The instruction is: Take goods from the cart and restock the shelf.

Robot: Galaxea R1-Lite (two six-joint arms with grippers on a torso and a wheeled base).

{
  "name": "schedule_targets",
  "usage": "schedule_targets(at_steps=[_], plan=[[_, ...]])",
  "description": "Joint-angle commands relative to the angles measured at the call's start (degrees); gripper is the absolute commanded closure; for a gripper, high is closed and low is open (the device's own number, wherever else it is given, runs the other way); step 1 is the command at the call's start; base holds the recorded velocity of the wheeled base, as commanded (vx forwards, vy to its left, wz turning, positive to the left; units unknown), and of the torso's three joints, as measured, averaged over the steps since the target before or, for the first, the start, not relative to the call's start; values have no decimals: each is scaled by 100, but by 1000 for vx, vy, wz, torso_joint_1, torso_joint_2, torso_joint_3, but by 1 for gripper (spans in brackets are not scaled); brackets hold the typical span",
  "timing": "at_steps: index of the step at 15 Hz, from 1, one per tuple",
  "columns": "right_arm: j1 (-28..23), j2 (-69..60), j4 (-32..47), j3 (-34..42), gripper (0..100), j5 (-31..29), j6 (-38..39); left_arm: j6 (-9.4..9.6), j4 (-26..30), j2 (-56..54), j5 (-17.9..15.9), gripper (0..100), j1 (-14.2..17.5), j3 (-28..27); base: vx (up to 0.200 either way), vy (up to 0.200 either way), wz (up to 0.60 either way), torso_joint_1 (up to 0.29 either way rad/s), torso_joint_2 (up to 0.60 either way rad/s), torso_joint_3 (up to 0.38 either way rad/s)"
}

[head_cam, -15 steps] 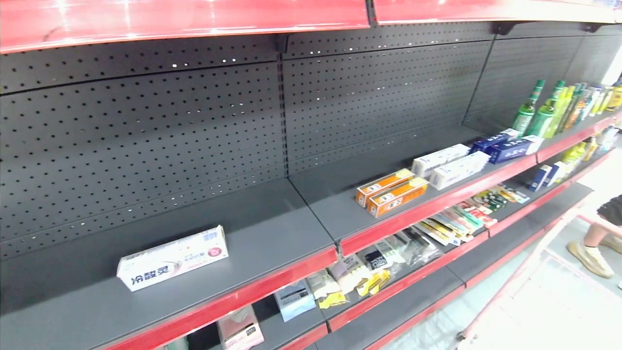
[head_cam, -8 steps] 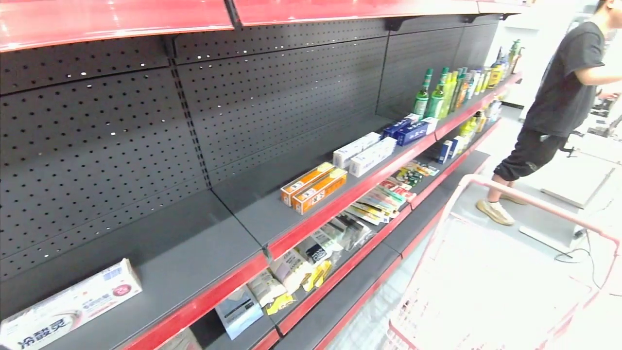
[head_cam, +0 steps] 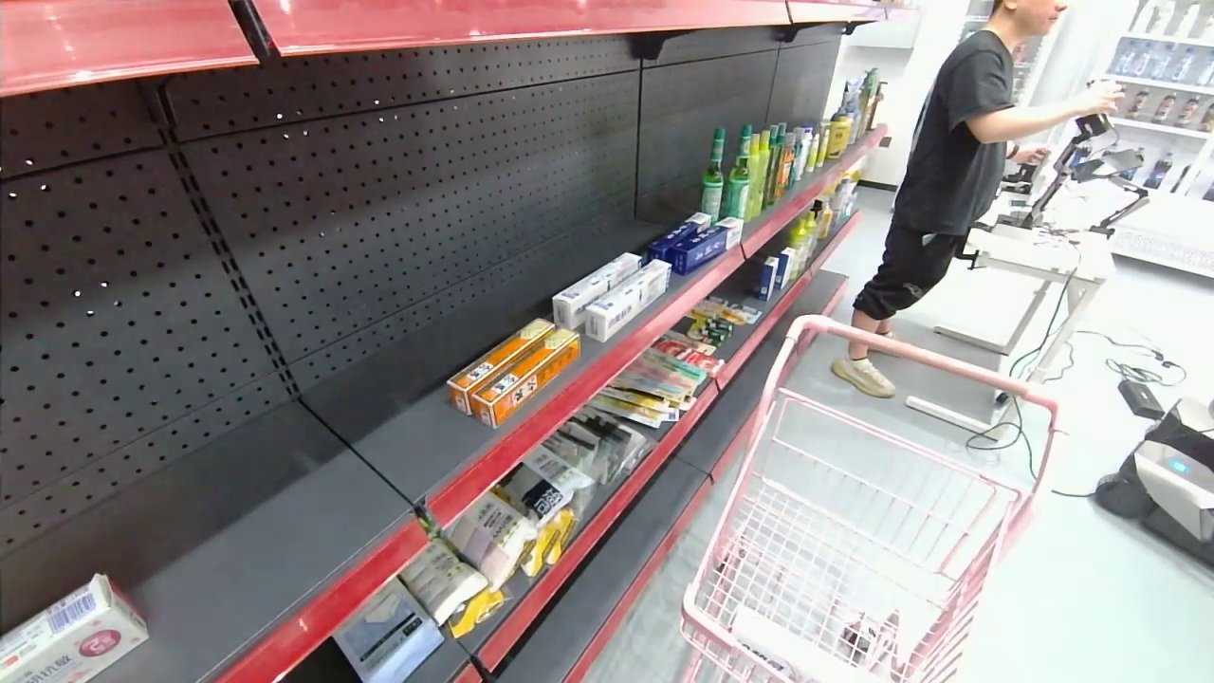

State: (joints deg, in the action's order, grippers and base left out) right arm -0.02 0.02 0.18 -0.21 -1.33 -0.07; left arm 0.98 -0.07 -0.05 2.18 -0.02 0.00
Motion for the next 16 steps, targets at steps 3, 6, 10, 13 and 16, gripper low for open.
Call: schedule_targets(at_steps=[3,6,10,13,16], plan=[[11,876,-9,-990,0,-96,376,-1,-1,5,2,0,2,0,0,0,0,0,0,0],[-121,4172,70,-3433,0,-96,728,-1,-1,5,2,0,2,0,0,0,0,0,0,0],[-463,6721,-405,-3020,0,-69,587,8,-1,5,2,0,2,-9,0,0,0,0,0,0],[-402,8901,-467,-3082,0,625,-749,8,-1,5,2,0,2,0,0,0,0,0,0,0],[-402,10333,-519,-3662,0,810,-1715,8,-1,5,2,0,2,-9,0,0,0,0,0,0]])
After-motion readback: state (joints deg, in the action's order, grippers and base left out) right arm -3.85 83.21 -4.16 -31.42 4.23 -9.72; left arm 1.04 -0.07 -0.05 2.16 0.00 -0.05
